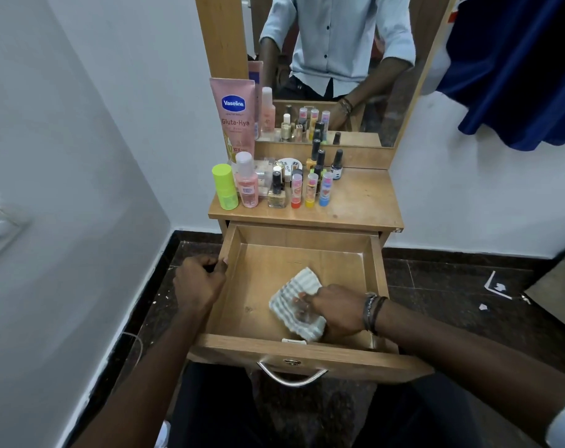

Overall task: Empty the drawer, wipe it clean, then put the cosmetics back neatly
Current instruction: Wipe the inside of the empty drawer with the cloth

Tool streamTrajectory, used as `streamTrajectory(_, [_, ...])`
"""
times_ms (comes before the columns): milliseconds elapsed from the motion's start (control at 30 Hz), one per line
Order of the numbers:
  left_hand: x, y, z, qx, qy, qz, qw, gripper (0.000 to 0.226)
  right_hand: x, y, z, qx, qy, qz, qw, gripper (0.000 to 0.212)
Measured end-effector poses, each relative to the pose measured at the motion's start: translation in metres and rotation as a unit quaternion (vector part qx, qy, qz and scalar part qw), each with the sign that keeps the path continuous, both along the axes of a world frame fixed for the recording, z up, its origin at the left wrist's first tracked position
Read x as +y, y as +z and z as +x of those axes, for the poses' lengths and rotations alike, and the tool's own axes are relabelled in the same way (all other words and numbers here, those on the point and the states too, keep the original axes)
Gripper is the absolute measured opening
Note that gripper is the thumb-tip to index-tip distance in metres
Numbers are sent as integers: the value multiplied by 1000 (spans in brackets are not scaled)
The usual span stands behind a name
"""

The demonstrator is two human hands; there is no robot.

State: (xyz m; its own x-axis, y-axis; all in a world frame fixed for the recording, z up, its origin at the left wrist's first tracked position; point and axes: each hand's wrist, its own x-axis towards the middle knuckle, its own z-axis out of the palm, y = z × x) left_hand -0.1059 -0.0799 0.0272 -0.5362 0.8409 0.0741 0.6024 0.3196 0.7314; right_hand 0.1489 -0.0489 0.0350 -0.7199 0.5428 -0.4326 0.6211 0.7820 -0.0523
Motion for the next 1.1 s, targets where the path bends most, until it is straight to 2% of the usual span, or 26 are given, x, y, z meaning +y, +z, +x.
streamTrajectory(167, [-1,2,1,3,-6,6,1000,18,-6,-13,28,-7,-8,-44,999,50])
streamTrajectory(333, [-1,1,0,3,-6,5,1000,21,3,1,41,-29,-64,-1,998,39])
streamTrajectory(567, [-2,3,3,8,-5,10,1000,20,26,-3,-22,38,-139,31,989,32])
streamTrajectory(867, [-2,5,5,13,13,9,1000,21,0,-9,-129,83,-62,9,995,31])
streamTrajectory(1100, [-3,5,6,9,11,12,1000,16,-16,5,-118,48,-25,-132,990,21])
